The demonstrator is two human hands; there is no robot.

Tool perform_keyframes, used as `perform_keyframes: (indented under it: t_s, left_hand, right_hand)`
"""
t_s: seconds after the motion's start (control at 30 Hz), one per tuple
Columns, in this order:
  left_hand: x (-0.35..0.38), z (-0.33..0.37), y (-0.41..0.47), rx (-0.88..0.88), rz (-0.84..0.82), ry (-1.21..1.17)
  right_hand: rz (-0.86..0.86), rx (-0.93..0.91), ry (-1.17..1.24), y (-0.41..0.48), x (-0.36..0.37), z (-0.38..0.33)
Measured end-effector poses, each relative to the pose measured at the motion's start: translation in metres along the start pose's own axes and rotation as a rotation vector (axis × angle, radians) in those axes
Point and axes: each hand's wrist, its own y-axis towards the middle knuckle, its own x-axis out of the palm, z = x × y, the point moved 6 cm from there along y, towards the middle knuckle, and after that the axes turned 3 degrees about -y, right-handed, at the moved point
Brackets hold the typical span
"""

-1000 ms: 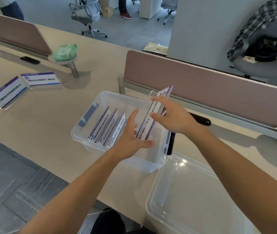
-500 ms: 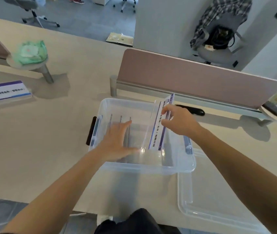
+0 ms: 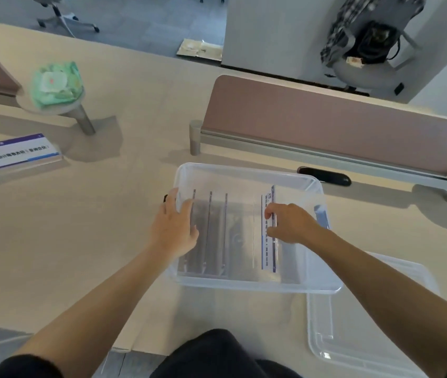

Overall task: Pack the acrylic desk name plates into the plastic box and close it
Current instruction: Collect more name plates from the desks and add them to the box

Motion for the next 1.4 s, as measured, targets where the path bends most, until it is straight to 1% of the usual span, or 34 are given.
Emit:
perform_keyframes:
  t_s: [0.17,0.27,0.4,0.5,0.63,0.77,0.9,1.13,1.4]
  left_hand:
    - [0.002,-0.001,0.001,-0.051,0.005,0.016]
    - [0.003,-0.001,0.002,-0.058,0.002,0.039]
    - [0.003,-0.001,0.002,-0.069,0.000,-0.016]
    - [0.002,-0.002,0.002,-0.077,0.000,-0.024]
    - [0.003,-0.004,0.000,-0.067,0.003,-0.013]
    - [0.003,-0.003,0.001,-0.070,0.009,-0.020]
    - [0.002,-0.003,0.001,-0.057,0.017,-0.008]
    - [0.002,-0.004,0.001,-0.072,0.020,-0.026]
    - [0.002,-0.003,0.001,-0.067,0.027,-0.027]
  right_hand:
    - [-0.076,-0.060,-0.026,0.032,0.024,-0.005]
    - [-0.145,-0.046,-0.022,0.044,0.035,-0.004]
    - [-0.228,-0.055,-0.001,0.050,0.046,0.000]
    - [-0.274,-0.105,0.060,0.042,0.045,0.005]
    - [-0.264,-0.145,0.177,0.021,0.039,0.018]
    - [-0.343,-0.209,0.027,0.008,0.052,0.021]
    - [-0.331,-0.234,-0.025,0.009,0.056,0.017]
    - [-0.367,-0.253,0.082,0.012,0.063,0.013]
    - [-0.342,-0.250,-0.051,0.020,0.067,-0.003]
